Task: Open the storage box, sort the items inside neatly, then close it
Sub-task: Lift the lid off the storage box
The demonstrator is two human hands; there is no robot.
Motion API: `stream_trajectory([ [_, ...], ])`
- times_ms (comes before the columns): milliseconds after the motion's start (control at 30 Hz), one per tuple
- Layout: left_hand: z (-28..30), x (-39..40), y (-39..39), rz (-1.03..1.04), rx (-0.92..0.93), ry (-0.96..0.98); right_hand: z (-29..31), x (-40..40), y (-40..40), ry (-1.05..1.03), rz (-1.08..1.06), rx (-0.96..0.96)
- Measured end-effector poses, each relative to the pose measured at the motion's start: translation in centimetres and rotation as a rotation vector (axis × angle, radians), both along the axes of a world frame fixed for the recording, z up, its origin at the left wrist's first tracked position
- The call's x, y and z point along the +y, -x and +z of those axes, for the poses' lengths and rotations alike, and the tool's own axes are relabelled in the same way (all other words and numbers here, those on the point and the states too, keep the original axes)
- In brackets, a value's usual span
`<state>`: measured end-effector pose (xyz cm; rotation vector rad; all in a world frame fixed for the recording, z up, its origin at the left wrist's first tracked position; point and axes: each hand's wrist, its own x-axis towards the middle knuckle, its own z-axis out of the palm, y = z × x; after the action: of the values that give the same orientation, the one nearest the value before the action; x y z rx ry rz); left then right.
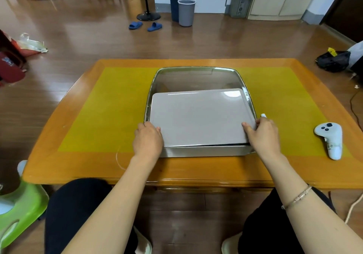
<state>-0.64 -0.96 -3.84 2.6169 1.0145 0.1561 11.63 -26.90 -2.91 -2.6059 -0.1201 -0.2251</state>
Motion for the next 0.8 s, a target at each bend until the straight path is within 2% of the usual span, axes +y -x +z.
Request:
stream_trajectory([
  [200, 0.17, -0.24, -0.30, 0.028, 0.010, 0.028, -0.69, -0.07, 0.97, -0.023, 0.003, 0.039],
  [433, -0.39, -0.64, 0.58, 0.035, -0.072, 0.003, -0.67, -0.02, 0.69, 0.001, -0.003, 0.048],
  [633, 0.34, -0.39, 0.25, 0.061, -0.239, 0.056, -0.73, -0.13, 0.27, 0.020, -0.018, 0.058],
  [800, 0.03, -0.62, 0.24, 0.072, -0.199, 0.089, -0.42, -0.21, 0.16, 0.019, -0.015, 0.074],
])
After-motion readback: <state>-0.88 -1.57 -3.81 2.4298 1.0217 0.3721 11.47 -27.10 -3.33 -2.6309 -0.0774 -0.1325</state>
